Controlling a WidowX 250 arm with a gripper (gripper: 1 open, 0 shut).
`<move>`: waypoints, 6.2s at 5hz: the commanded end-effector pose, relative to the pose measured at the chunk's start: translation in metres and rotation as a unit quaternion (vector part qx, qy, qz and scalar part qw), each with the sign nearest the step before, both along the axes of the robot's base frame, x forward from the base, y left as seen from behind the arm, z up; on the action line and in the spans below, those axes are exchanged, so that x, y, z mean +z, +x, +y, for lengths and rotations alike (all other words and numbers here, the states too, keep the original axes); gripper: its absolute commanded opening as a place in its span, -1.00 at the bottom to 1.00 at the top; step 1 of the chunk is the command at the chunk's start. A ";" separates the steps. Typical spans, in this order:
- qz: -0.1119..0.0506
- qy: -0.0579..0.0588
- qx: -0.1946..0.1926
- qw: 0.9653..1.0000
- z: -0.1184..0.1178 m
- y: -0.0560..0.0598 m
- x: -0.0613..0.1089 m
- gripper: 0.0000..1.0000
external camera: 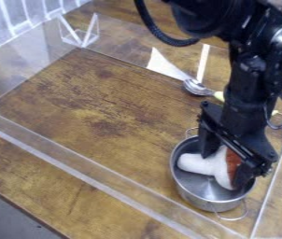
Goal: Remove the mushroom from the silver pot and put it on the table
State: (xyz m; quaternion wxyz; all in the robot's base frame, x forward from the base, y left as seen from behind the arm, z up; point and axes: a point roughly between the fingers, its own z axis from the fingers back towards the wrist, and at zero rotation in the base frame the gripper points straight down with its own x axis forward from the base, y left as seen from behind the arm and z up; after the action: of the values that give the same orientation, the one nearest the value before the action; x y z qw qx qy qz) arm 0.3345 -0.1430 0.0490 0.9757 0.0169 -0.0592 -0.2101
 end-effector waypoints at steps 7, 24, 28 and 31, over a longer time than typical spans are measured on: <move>-0.055 -0.039 0.034 0.997 0.035 0.023 0.022 1.00; -0.075 -0.023 0.094 0.992 0.077 0.072 0.050 -1.00; -0.066 -0.017 0.131 0.989 0.071 0.069 0.021 -1.00; -0.049 -0.003 0.112 0.992 0.093 0.076 0.025 -1.00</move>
State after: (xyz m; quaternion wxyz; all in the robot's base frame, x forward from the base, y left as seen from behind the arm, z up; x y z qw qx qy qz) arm 0.4056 -0.0505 0.0559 0.9915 0.0304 -0.0789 -0.0985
